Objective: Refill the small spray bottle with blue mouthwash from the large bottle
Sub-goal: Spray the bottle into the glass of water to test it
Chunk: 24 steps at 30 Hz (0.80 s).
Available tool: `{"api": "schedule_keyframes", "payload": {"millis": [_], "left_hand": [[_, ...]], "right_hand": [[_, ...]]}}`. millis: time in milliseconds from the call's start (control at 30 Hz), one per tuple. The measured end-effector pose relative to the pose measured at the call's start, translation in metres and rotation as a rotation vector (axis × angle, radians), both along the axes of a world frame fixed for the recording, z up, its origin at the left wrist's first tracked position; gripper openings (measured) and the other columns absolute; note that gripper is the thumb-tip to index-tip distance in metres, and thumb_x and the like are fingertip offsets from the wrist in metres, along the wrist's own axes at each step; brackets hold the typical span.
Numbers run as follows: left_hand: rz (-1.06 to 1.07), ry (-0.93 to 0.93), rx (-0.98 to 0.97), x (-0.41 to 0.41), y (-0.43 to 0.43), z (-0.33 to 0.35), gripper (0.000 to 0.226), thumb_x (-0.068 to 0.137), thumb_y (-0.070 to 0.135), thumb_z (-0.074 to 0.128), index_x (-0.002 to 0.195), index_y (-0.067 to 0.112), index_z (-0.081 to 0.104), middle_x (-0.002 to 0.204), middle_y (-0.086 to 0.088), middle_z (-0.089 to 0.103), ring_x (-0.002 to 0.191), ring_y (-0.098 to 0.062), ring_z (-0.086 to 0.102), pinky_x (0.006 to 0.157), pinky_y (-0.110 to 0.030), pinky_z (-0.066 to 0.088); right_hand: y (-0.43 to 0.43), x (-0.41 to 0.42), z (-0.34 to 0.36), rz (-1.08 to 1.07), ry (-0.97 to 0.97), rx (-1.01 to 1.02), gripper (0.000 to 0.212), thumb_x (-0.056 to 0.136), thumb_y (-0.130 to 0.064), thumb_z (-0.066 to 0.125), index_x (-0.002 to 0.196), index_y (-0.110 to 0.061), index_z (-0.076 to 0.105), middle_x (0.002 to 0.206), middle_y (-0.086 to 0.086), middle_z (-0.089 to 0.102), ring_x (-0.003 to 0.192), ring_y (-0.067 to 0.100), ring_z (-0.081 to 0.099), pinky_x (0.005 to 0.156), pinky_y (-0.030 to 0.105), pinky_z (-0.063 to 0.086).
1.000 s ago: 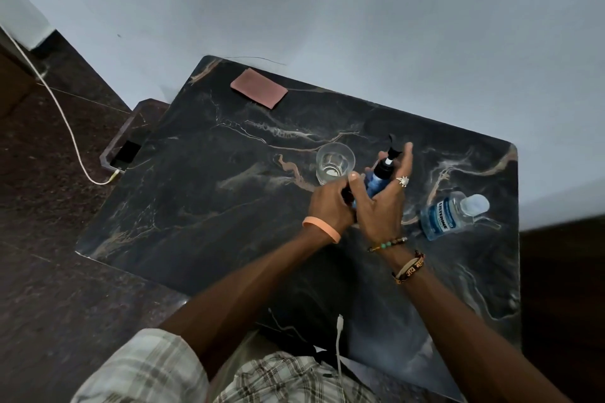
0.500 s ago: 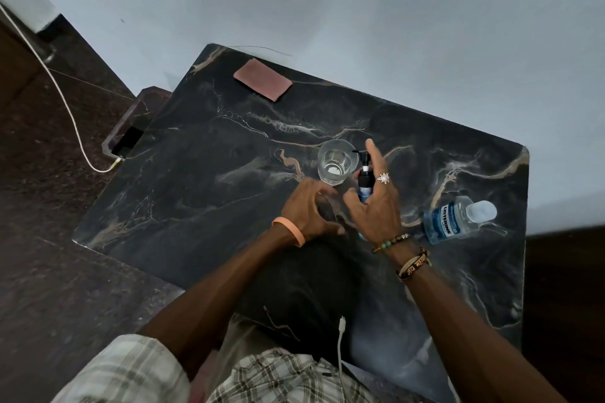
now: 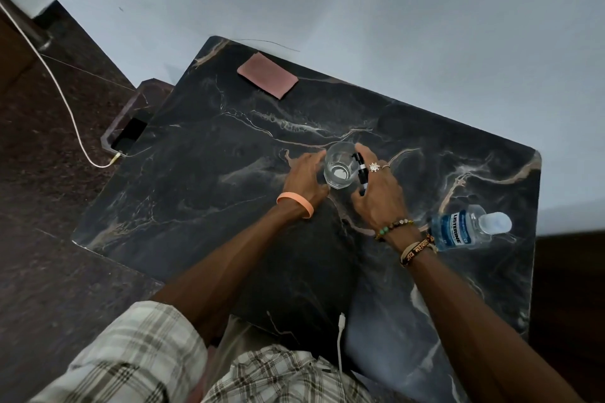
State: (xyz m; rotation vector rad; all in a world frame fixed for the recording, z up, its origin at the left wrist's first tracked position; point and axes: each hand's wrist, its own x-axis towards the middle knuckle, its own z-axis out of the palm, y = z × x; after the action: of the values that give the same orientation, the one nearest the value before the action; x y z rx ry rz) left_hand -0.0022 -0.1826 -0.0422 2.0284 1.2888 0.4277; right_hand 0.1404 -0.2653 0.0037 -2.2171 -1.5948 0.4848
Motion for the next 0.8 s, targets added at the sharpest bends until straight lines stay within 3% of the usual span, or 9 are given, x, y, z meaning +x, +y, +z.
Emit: {"api": "schedule_keyframes", "payload": {"millis": [133,300,400,600,800], "left_hand": [[0.027,-0.062,-0.039,0.0,-0.002,0.001,0.077,0.066,0.029,0.081,0.135,0.016,0.048,0.131,-0.006,0.053,0.122,-0.019,0.048,0.102,-0.032,0.042],[0.022,-0.061,-0.051,0.002,-0.003,0.003,0.094,0.059,0.029,0.084,0.14,0.014,0.038,0.137,-0.006,0.045,0.127,-0.02,0.042,0.102,-0.023,0.033],[0.021,-0.07,-0.043,0.004,-0.003,0.006,0.096,0.059,0.033,0.085,0.14,0.015,0.037,0.138,-0.007,0.044,0.128,-0.021,0.041,0.101,-0.027,0.032],[0.015,-0.082,-0.089,0.011,0.0,0.011,0.101,0.06,0.042,0.085,0.142,0.01,0.036,0.14,-0.008,0.043,0.129,-0.021,0.042,0.106,-0.029,0.037],[0.005,-0.066,-0.083,0.013,0.002,0.013,0.102,0.062,0.041,0.085,0.144,0.008,0.034,0.141,-0.009,0.042,0.13,-0.022,0.041,0.107,-0.033,0.035]], "right_hand": [[-0.002,0.001,-0.002,0.027,-0.054,-0.009,0.07,0.074,-0.007,0.058,0.131,-0.038,0.033,0.102,0.002,0.05,0.079,0.029,0.059,0.064,0.037,0.051],[0.002,0.002,-0.007,0.01,-0.021,-0.007,0.076,0.075,-0.008,0.059,0.138,-0.037,0.03,0.11,0.004,0.054,0.088,0.026,0.058,0.068,0.036,0.051],[0.004,0.002,-0.009,0.025,-0.041,-0.026,0.07,0.071,-0.008,0.057,0.133,-0.032,0.037,0.108,0.002,0.054,0.091,0.027,0.059,0.068,0.034,0.05],[-0.001,0.002,-0.01,-0.009,0.09,0.09,0.085,0.074,-0.009,0.065,0.146,-0.033,0.027,0.129,0.005,0.056,0.105,0.023,0.059,0.084,0.034,0.051],[-0.002,0.001,-0.006,-0.015,0.093,0.133,0.086,0.072,-0.006,0.064,0.147,-0.031,0.029,0.131,0.004,0.055,0.108,0.021,0.057,0.083,0.027,0.047]]}}
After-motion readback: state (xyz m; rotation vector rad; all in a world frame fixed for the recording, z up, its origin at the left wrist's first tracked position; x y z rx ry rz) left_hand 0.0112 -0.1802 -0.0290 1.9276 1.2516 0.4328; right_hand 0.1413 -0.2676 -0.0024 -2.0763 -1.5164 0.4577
